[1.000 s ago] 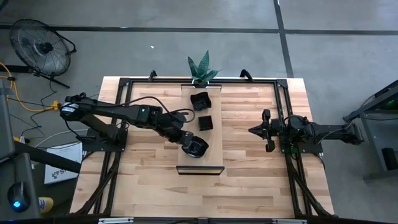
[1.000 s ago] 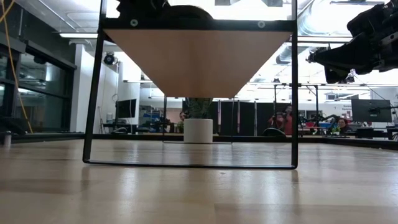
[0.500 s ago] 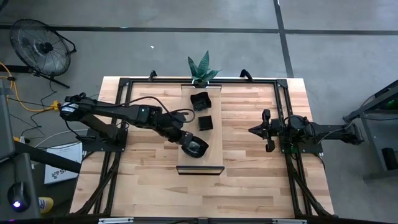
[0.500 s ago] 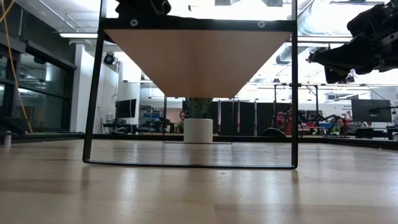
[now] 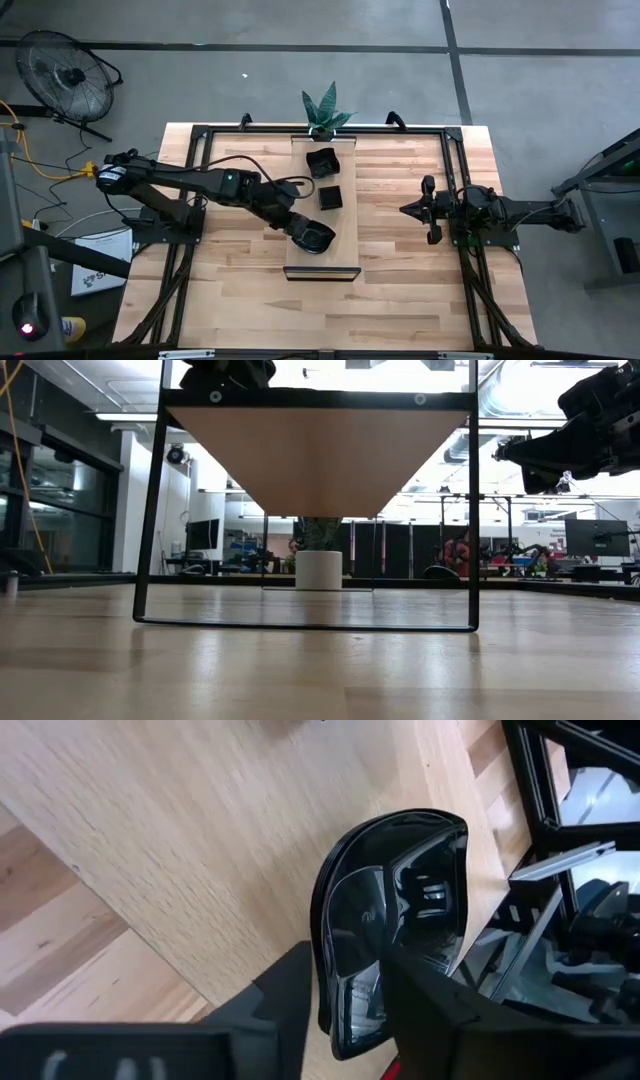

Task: Pick & Place Mini shaped plates
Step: Stack the black leaf shaped plate on top of the black leaf shaped plate on the shelf, then return to Home Position

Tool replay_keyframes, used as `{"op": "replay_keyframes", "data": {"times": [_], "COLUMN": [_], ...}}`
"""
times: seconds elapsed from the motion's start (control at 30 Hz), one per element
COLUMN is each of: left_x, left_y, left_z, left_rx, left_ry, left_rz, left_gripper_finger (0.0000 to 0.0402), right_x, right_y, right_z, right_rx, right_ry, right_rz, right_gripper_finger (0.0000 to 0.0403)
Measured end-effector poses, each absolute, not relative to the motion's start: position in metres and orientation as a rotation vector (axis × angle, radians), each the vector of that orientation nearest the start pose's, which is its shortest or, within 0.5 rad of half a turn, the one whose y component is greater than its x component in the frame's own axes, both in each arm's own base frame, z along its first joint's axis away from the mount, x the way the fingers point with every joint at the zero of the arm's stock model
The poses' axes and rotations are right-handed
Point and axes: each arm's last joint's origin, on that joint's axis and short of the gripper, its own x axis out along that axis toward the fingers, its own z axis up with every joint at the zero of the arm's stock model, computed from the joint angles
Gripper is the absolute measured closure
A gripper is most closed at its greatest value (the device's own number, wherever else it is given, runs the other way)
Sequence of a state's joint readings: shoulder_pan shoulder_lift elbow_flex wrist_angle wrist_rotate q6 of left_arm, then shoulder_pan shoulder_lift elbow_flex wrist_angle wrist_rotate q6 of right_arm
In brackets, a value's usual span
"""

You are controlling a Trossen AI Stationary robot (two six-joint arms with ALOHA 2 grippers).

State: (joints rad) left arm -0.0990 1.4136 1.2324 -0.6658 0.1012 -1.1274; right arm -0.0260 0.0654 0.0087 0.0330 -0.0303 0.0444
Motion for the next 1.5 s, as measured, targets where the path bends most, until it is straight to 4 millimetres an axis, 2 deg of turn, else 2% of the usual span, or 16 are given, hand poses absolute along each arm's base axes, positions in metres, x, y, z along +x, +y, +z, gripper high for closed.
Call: {"op": "replay_keyframes", "data": {"times": [0.4,0.5,0.67,0.9,1.03,1.17,1.37,1.5], "left_x": [0.293,0.289,0.278,0.237,0.214,0.193,0.16,0.14], "left_y": [-0.032,-0.031,-0.03,-0.047,-0.057,-0.061,-0.051,-0.041], "left_z": [0.309,0.313,0.319,0.341,0.343,0.332,0.295,0.269], "left_rx": [-0.985,-0.981,-0.962,-0.768,-0.629,-0.547,-0.523,-0.494], "left_ry": [0.841,0.833,0.85,0.796,0.731,0.636,0.468,0.354], "left_rz": [0.269,0.272,0.27,0.304,0.327,0.323,0.273,0.259], "left_gripper_finger": [0.0176,0.0164,0.0167,0.0201,0.0239,0.0289,0.0386,0.039], "right_x": [0.101,0.101,0.101,0.101,0.101,0.101,0.101,0.101], "right_y": [-0.002,-0.002,-0.002,-0.002,-0.002,-0.002,-0.002,-0.002], "right_z": [0.164,0.164,0.165,0.164,0.164,0.164,0.164,0.164], "right_rx": [0.045,0.045,0.045,0.045,0.045,0.045,0.045,0.045], "right_ry": [0.024,0.024,0.023,0.024,0.024,0.024,0.024,0.024], "right_rz": [0.004,0.004,0.004,0.004,0.004,0.004,0.003,0.003], "right_gripper_finger": [0.0391,0.0391,0.0391,0.0391,0.0391,0.0391,0.0391,0.0391]}}
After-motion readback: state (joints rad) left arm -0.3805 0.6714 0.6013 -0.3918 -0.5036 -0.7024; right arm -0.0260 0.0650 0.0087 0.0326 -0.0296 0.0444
